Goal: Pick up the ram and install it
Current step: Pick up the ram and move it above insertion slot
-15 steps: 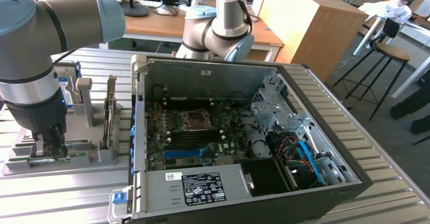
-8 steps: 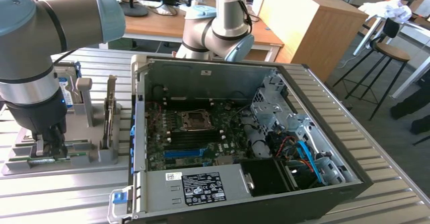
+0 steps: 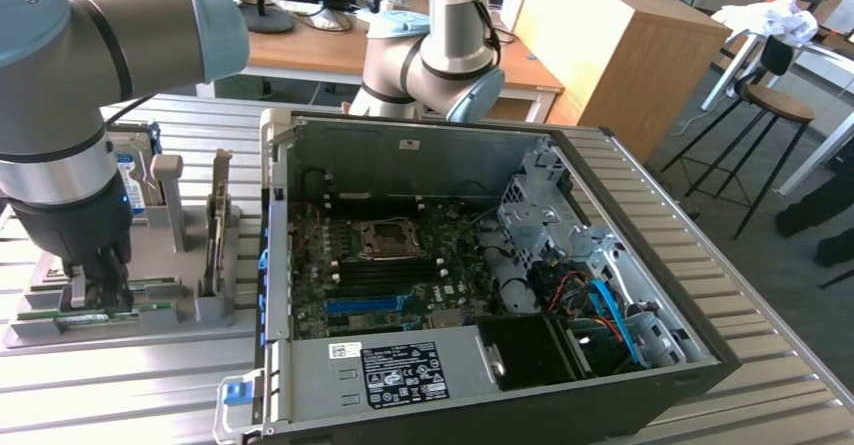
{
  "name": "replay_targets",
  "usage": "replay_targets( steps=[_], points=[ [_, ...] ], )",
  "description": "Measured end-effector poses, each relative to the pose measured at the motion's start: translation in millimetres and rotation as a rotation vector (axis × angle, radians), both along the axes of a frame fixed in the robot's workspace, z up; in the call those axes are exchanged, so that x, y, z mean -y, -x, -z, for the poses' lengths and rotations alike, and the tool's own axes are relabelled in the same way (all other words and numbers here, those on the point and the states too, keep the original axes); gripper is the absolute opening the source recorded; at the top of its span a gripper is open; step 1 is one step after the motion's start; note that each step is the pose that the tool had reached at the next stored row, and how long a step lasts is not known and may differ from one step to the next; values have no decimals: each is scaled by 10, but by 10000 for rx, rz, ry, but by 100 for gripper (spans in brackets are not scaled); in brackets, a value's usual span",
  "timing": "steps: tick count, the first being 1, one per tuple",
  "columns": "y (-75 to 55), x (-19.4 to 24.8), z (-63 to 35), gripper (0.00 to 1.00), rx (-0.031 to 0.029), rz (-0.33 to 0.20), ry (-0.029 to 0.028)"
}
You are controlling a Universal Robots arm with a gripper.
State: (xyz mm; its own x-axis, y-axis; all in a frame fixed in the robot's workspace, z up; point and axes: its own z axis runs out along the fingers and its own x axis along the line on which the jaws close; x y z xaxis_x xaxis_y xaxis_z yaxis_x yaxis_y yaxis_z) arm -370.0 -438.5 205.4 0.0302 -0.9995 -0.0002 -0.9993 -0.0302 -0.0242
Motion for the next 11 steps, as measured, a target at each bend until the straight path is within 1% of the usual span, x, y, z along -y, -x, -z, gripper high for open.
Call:
replay_targets(
  steps=[11],
  points=[
    [-1,0,-105,11,0,0,0]
  ],
)
